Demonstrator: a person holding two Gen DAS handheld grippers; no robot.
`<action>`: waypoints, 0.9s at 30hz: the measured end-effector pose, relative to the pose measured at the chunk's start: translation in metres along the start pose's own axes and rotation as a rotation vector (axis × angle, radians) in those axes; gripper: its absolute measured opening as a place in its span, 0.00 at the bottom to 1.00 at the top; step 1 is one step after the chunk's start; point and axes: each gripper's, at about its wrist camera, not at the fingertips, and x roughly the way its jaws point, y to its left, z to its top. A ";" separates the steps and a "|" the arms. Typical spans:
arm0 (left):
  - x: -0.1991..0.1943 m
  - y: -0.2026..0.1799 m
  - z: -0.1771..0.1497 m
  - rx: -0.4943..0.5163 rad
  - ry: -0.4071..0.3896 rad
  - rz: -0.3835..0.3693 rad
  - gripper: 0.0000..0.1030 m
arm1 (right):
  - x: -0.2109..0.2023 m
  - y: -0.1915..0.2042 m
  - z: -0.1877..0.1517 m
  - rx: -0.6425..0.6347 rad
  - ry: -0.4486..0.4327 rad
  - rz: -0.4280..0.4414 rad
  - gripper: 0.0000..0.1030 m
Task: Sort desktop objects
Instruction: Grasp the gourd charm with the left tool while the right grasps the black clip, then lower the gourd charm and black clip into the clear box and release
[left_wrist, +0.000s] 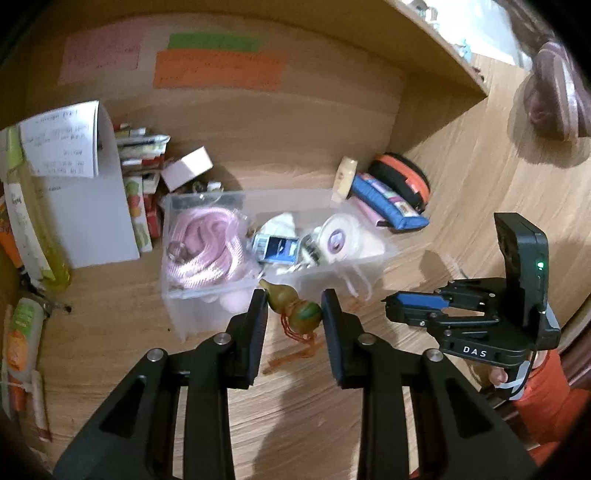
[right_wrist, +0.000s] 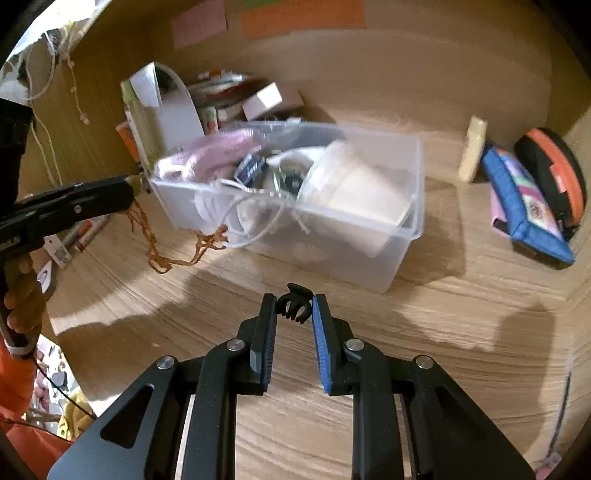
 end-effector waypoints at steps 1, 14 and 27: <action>-0.001 -0.002 0.003 0.002 -0.003 -0.006 0.29 | -0.005 0.000 0.002 -0.005 -0.015 -0.006 0.17; 0.004 -0.008 0.067 0.031 -0.083 -0.030 0.29 | -0.036 -0.009 0.043 -0.047 -0.122 -0.026 0.17; 0.063 0.029 0.073 -0.019 -0.007 0.040 0.29 | 0.004 -0.010 0.079 -0.055 -0.099 0.030 0.17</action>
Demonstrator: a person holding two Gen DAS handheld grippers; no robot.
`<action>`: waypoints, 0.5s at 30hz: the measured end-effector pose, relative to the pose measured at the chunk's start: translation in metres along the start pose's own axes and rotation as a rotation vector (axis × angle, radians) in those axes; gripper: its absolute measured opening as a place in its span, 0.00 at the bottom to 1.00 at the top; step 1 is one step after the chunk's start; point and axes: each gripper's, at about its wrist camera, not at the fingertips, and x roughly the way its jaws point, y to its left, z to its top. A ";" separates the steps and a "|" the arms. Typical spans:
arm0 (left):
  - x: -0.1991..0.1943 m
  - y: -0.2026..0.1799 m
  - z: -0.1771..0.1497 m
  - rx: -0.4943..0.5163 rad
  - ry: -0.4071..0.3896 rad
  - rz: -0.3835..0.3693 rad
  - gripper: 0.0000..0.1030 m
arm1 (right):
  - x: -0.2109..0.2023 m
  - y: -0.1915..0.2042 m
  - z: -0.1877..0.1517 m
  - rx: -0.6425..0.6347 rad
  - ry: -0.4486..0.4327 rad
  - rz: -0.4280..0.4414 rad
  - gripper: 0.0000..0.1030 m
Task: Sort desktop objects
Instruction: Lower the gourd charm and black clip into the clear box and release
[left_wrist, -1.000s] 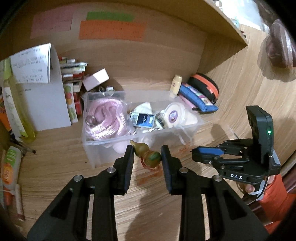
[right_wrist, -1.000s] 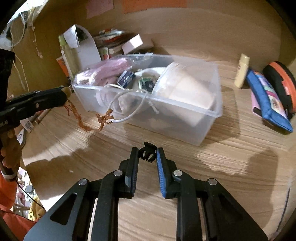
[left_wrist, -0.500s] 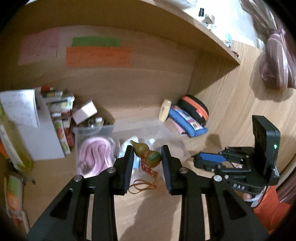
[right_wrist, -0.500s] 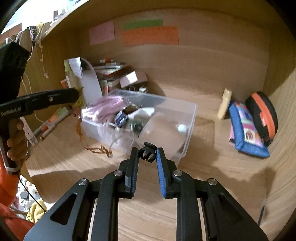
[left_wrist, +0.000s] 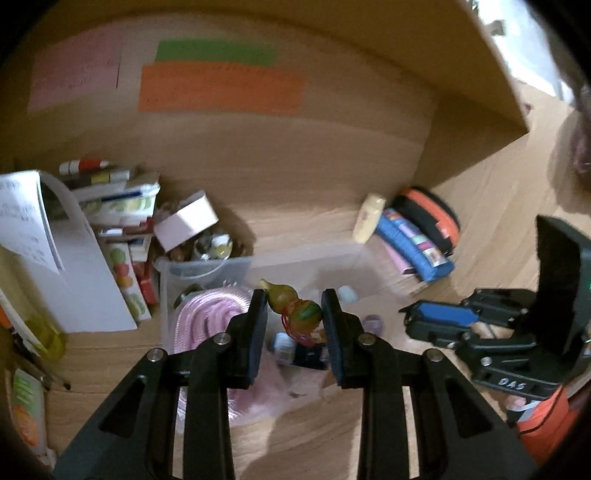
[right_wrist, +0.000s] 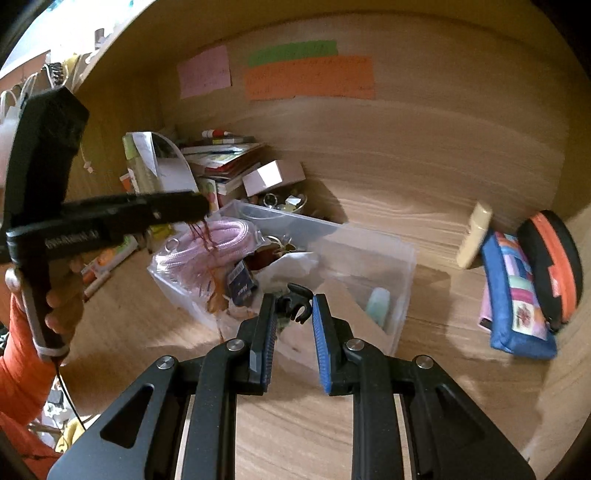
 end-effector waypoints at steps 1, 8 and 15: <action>0.004 0.003 -0.001 -0.001 0.006 0.007 0.29 | 0.004 0.000 0.001 -0.003 0.006 0.003 0.17; 0.019 0.021 -0.010 -0.023 0.025 0.028 0.29 | 0.020 -0.002 0.011 -0.016 0.025 -0.005 0.17; 0.028 0.029 -0.013 -0.030 0.044 0.033 0.29 | 0.033 0.002 0.020 -0.055 0.047 -0.033 0.17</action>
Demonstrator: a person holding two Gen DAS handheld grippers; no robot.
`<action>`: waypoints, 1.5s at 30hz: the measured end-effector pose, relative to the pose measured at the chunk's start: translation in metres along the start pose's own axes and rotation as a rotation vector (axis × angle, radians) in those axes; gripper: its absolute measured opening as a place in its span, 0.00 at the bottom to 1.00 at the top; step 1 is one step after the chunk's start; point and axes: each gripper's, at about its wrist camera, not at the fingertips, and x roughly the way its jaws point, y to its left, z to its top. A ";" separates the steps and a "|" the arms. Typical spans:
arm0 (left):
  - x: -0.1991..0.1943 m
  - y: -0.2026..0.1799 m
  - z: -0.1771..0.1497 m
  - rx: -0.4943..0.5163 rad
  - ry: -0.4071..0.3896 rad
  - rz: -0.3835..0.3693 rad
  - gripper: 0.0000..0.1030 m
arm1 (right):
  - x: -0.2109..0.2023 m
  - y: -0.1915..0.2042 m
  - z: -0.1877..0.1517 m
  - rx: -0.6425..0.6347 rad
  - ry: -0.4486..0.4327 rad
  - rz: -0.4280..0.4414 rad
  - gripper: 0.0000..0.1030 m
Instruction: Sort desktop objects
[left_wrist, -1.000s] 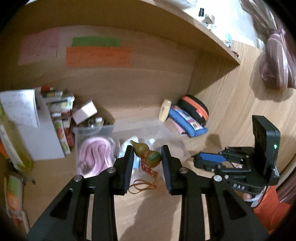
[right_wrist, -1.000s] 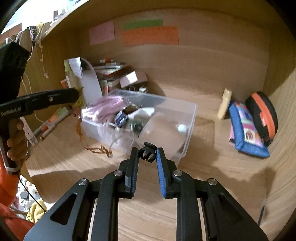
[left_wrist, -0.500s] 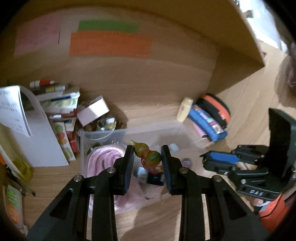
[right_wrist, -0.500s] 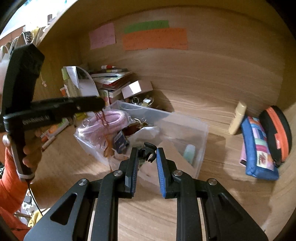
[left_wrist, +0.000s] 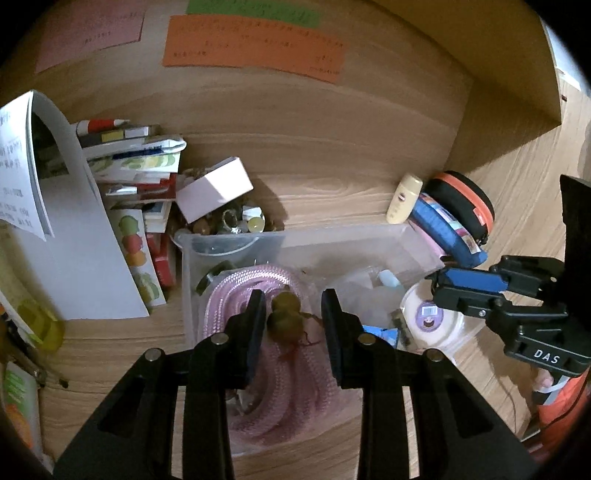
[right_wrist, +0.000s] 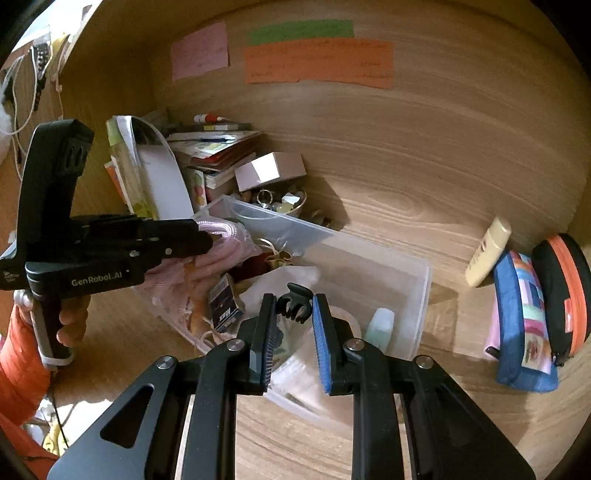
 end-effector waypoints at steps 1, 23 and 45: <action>0.000 0.000 0.000 0.000 0.000 -0.002 0.29 | 0.002 0.000 0.001 -0.003 0.002 -0.003 0.17; -0.028 -0.015 0.004 0.048 -0.089 0.060 0.78 | -0.017 0.005 0.003 -0.017 -0.069 -0.097 0.52; -0.073 -0.060 -0.032 0.066 -0.132 0.182 0.94 | -0.078 0.012 -0.047 0.021 -0.126 -0.061 0.81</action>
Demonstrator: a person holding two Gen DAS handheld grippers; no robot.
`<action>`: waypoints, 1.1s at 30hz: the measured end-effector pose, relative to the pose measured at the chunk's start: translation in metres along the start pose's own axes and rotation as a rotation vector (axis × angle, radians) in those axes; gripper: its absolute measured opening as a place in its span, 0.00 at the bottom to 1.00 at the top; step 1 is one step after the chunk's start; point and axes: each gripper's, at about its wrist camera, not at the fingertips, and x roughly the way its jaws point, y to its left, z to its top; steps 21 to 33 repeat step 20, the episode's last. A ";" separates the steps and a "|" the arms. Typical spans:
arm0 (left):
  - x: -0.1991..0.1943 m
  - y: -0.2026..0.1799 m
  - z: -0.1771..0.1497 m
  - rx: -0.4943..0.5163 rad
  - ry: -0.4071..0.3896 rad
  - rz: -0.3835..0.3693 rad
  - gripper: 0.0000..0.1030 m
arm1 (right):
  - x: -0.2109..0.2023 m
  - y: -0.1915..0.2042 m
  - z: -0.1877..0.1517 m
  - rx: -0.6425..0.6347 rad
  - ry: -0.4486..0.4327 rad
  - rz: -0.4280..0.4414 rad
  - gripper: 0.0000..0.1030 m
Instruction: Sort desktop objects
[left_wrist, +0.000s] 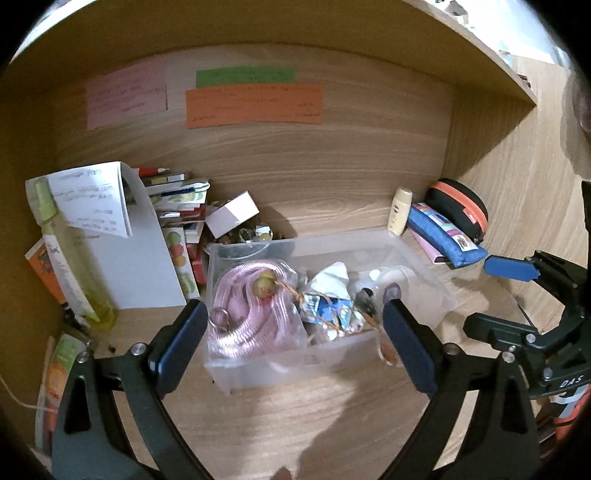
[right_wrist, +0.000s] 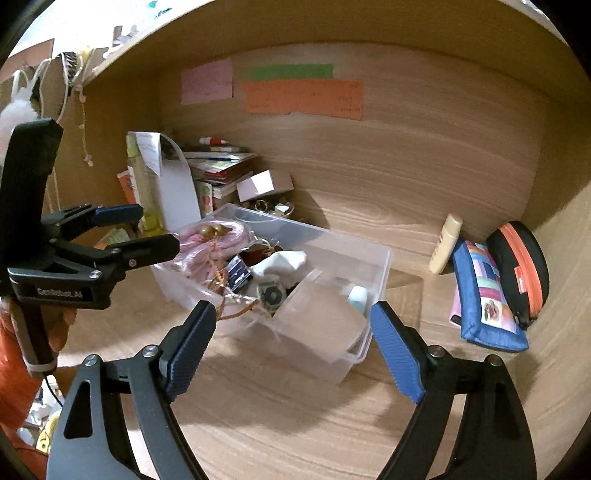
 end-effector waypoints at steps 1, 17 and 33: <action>-0.004 -0.003 -0.002 0.004 -0.008 0.002 0.94 | -0.003 0.001 -0.002 0.002 -0.005 0.005 0.82; -0.040 -0.026 -0.034 -0.019 -0.101 0.015 0.94 | -0.030 0.001 -0.030 0.077 -0.020 0.021 0.86; -0.041 -0.028 -0.038 -0.022 -0.085 -0.003 0.94 | -0.035 0.001 -0.035 0.083 -0.023 0.015 0.86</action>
